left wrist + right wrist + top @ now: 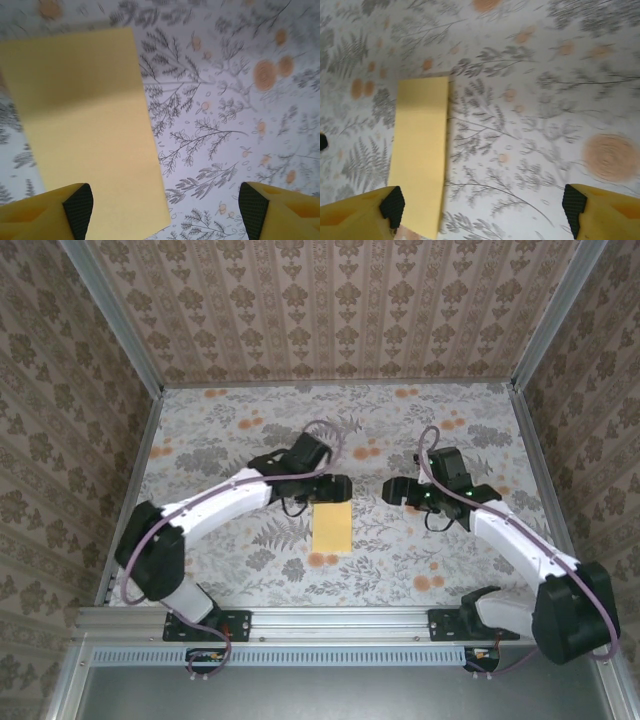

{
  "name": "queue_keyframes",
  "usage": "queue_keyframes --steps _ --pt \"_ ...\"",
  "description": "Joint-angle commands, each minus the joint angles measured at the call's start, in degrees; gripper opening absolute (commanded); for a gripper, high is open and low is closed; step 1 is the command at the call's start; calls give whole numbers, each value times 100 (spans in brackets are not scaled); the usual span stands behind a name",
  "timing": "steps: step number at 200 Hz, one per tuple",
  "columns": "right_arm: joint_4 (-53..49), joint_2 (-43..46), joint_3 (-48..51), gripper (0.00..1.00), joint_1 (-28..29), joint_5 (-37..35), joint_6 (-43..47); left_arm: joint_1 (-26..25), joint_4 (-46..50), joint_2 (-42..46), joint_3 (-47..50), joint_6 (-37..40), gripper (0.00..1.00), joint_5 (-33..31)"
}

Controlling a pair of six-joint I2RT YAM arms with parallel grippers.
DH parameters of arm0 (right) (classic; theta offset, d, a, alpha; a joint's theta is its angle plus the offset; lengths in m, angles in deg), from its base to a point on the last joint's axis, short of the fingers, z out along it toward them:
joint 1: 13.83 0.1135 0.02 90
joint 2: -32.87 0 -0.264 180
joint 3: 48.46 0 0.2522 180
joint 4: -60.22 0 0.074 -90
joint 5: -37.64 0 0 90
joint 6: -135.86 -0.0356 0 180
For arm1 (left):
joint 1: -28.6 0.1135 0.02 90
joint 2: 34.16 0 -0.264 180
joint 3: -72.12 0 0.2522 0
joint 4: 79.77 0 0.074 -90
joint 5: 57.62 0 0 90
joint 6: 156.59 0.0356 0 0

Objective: Fold a paper plane with a square sheet of paper (fold left side to right side)
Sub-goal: Turn over the paper at the center of the table, then third fold the triangle at the center of the table.

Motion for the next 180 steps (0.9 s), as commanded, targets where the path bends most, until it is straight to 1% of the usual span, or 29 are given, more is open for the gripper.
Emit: queue_keyframes --steps 1,27,52,69,96,132,180 --pt "947 -564 -67 79 335 823 -503 506 -554 487 654 164 80 404" --pt "1209 -1357 -439 75 767 745 -536 1000 -1024 904 1364 96 80 858" --pt "1482 -1967 -756 74 981 623 -625 1401 -1622 1121 1993 -31 81 1445" --pt "1520 -2334 -990 73 1051 539 -627 1587 -1968 1279 2367 -138 83 1685" --pt "1519 -2855 -1336 72 1107 522 -599 1758 -2171 1583 2787 -152 88 1811" --pt "1427 -3367 -1737 72 1147 512 -494 1903 -2230 1619 3054 -151 89 1972" --pt "1293 -3743 -2110 72 1157 489 -389 1913 -2315 1397 3069 -171 89 2060"
